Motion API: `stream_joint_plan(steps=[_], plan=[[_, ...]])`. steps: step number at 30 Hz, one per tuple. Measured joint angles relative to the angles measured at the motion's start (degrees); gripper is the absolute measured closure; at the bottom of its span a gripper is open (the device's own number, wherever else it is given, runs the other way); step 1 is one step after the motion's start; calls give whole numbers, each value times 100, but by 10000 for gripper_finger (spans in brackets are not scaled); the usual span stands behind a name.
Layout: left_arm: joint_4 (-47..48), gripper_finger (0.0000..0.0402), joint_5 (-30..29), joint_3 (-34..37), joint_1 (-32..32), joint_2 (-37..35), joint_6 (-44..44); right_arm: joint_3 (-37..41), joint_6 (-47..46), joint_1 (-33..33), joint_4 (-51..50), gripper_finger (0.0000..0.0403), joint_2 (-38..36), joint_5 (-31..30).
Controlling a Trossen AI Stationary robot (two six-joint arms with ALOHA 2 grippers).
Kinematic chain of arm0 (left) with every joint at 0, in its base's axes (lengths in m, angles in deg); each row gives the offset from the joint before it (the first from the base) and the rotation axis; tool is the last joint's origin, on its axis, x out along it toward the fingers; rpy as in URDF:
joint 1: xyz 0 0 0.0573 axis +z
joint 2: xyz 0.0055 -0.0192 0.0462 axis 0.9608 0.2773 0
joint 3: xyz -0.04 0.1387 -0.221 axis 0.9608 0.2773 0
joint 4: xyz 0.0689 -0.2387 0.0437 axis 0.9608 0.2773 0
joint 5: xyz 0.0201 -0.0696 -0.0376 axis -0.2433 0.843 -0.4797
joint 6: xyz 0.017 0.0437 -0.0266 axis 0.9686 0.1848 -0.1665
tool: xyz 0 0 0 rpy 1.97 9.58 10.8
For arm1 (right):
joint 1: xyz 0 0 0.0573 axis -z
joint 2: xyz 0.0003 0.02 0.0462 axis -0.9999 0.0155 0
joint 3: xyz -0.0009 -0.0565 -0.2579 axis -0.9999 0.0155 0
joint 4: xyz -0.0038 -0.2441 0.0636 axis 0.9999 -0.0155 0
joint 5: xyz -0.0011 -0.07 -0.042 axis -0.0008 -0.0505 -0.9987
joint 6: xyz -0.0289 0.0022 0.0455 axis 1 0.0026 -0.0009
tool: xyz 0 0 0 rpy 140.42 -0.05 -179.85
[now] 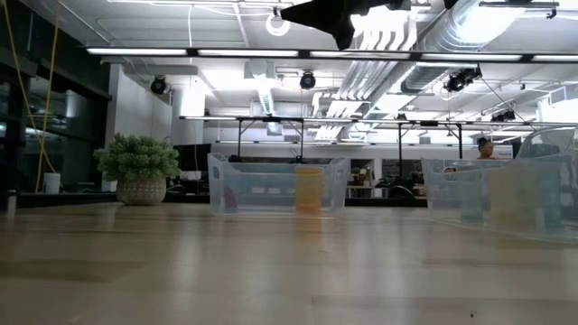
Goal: Pick and place medicine bottles into bin by pill shape (circle, oval)
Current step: Put the pink tablet bottle into the bottom transparent bin
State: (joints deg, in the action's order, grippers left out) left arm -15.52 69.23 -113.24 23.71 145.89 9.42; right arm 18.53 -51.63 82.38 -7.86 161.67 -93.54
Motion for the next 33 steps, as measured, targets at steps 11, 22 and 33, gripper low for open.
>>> stream_joint_plan(steps=[11, 22, 33], plan=[[13, 244, -172, 0, 2, 0, 11, 0, 4, -1, -119, 187, 0, 0], [14, 288, -174, 0, 3, -10, 12, 0, 16, 0, -113, 187, 0, 0], [193, 288, -430, 0, 489, -1257, 94, -7, 300, 1, 20, 187, -329, -35]])
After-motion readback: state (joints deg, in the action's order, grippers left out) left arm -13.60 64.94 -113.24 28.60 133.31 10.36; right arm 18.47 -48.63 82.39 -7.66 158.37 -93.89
